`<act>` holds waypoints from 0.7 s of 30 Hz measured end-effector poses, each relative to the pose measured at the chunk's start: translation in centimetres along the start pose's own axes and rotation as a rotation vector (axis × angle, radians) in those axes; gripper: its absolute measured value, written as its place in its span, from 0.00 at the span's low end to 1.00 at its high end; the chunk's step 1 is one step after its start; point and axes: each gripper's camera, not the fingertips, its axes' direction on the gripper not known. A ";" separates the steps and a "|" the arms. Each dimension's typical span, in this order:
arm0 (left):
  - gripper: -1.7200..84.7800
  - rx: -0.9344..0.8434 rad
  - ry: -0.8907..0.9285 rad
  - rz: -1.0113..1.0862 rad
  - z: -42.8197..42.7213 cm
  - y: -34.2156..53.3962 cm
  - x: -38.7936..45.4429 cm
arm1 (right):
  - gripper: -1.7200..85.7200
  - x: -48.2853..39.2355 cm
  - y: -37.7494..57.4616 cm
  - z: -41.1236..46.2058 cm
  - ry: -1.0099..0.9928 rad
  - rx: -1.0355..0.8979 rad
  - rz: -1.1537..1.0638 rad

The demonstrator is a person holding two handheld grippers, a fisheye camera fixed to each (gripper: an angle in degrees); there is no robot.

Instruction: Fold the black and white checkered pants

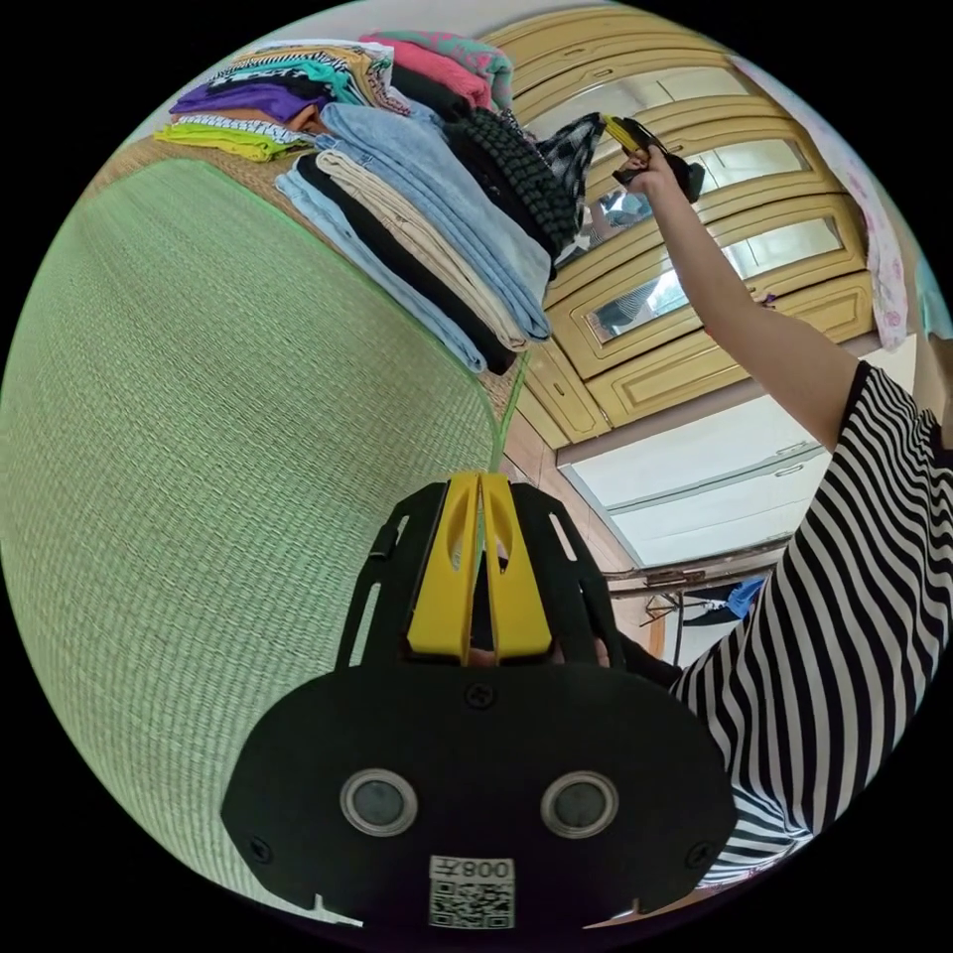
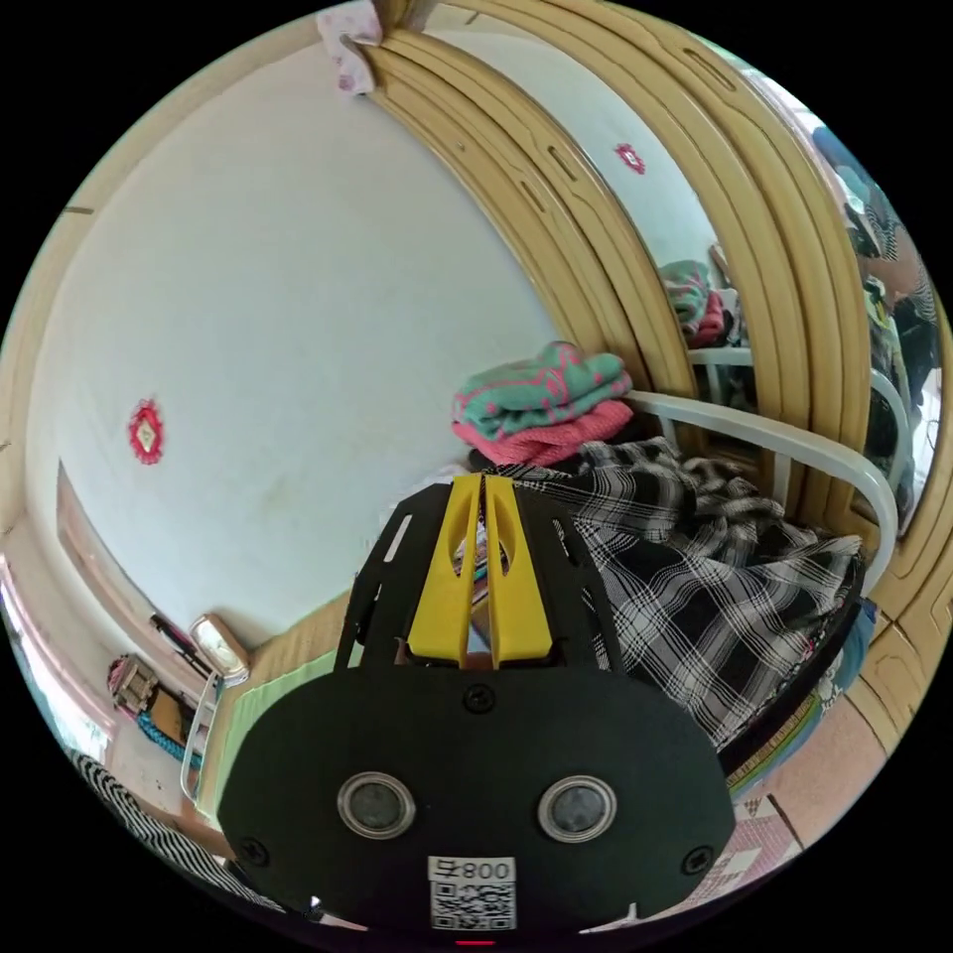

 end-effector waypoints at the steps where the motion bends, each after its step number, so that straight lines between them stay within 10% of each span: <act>1: 0.02 0.012 -0.003 0.002 -0.7 0.8 1.0 | 0.02 -1.2 0.1 -1.1 -0.043 0.006 -0.026; 21: 0.02 0.456 -0.119 -0.068 -18.3 21.5 18.3 | 0.02 -31.1 4.0 -10.4 -0.546 -0.069 -0.404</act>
